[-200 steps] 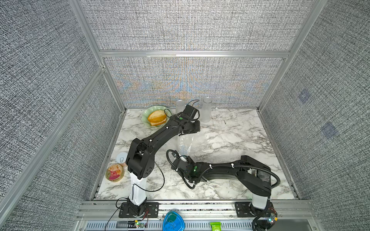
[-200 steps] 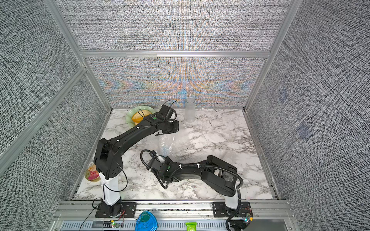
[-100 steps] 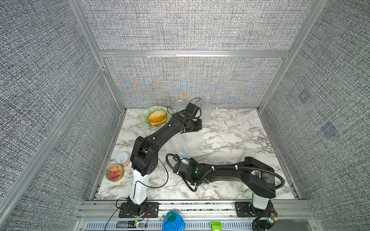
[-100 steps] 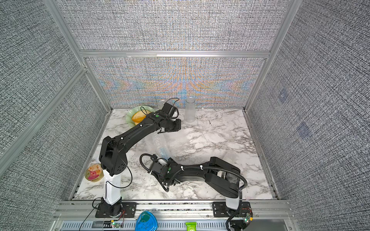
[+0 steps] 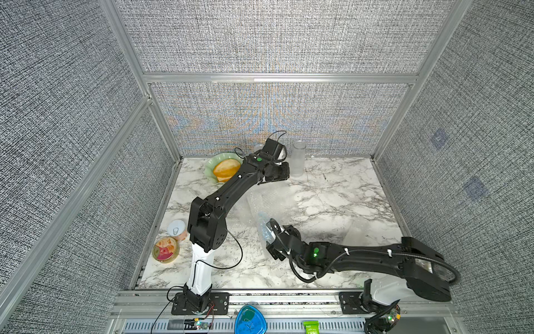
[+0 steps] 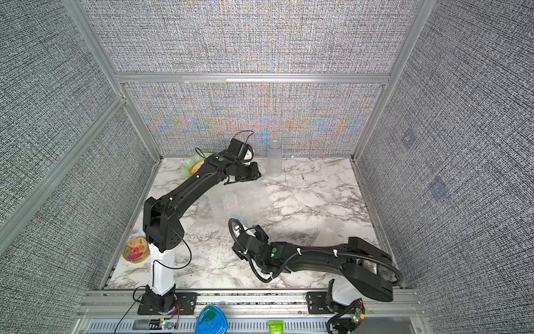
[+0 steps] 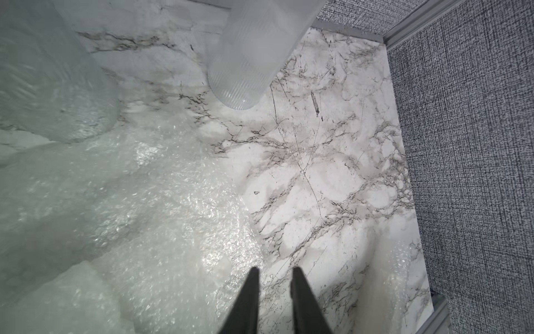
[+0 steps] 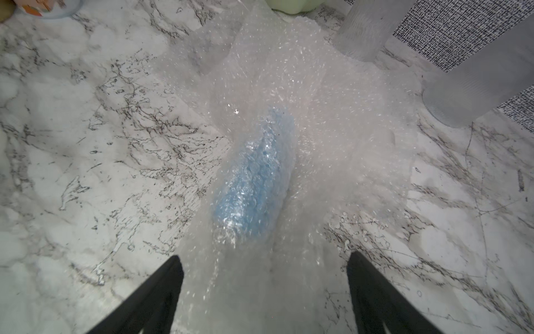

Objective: Unwrap the vase from the bubble wrap
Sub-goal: Unwrap the bubble wrap.

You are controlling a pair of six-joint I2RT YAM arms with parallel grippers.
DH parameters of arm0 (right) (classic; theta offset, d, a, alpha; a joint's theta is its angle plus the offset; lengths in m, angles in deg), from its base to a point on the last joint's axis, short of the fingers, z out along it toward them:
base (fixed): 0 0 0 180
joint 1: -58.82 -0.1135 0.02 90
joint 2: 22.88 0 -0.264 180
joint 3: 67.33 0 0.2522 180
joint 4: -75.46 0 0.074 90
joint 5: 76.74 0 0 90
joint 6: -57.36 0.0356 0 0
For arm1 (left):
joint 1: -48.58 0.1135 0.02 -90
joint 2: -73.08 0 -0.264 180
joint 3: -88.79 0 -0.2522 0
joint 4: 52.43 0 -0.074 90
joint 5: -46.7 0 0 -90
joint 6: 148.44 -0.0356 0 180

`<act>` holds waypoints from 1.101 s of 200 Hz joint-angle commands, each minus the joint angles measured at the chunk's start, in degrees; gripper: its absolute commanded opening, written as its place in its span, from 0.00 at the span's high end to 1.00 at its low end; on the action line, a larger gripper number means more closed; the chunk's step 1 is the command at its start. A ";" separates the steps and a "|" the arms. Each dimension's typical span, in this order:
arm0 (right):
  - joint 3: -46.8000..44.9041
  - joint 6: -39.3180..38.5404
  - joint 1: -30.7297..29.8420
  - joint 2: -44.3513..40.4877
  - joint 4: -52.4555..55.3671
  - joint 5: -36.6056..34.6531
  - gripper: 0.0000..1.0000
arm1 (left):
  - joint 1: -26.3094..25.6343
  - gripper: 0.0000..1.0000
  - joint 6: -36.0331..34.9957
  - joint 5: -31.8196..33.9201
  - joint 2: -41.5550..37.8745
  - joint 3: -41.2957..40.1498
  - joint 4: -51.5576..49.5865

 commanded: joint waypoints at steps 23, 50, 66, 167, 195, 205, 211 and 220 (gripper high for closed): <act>-6.63 4.61 5.18 -8.81 -8.18 6.74 0.16 | 1.30 0.22 -1.77 1.41 -5.42 -2.43 -1.57; -10.51 6.30 9.05 -13.01 -9.43 9.77 0.16 | 1.91 0.19 -1.44 2.92 -10.28 -8.21 -0.29; -12.36 8.98 12.54 -15.12 -9.60 13.78 0.16 | 2.24 0.19 -0.87 3.94 -13.75 -12.87 0.80; -7.95 15.56 23.33 -4.68 -6.08 32.18 0.18 | 1.27 0.24 3.72 3.25 -26.12 -42.43 9.17; -3.70 14.79 23.45 1.67 -4.07 35.00 0.19 | 0.79 0.24 5.37 4.48 -26.33 -46.27 11.26; -2.32 14.49 23.50 3.85 -3.72 35.72 0.20 | 0.71 0.24 5.68 4.60 -25.85 -47.23 11.81; -1.63 14.36 23.58 5.19 -3.71 36.09 0.20 | 0.71 0.25 5.78 4.68 -25.44 -47.50 11.94; -0.68 14.29 23.76 6.87 -3.72 36.52 0.21 | 0.71 0.25 5.81 5.11 -24.60 -47.68 11.70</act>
